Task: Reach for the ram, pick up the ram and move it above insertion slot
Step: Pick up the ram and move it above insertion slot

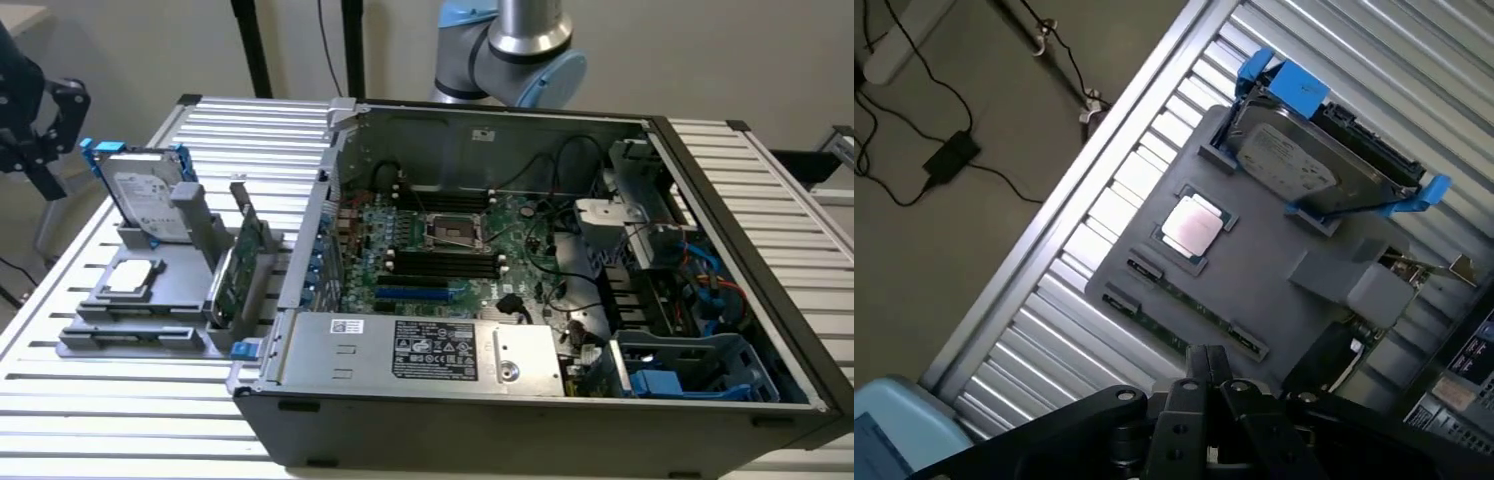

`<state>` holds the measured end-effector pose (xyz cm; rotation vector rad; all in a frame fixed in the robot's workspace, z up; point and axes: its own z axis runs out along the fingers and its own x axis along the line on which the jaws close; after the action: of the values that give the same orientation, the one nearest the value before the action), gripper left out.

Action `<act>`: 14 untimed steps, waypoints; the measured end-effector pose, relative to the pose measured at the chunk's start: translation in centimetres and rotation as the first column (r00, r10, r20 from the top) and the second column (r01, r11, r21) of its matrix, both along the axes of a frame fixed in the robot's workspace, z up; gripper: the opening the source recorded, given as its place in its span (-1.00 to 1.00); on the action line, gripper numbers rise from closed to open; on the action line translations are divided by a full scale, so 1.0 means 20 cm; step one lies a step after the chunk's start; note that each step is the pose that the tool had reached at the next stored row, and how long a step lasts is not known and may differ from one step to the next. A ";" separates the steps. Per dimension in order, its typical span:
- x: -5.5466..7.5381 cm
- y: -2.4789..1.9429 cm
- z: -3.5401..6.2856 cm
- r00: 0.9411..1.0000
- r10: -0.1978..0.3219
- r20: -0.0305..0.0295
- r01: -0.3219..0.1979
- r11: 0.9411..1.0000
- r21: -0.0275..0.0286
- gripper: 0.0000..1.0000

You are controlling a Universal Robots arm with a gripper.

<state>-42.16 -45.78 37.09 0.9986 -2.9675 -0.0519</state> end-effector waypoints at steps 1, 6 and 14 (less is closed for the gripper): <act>0.00 0.000 0.000 1.000 0.017 0.000 -0.017 1.000 0.000 -0.79; 0.00 0.000 0.000 0.994 0.109 0.000 -0.109 0.994 0.000 -0.79; 0.00 0.000 0.000 0.968 0.251 0.001 -0.251 0.968 0.000 -0.79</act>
<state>-42.16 -45.78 37.10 1.3648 -2.8142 -0.0488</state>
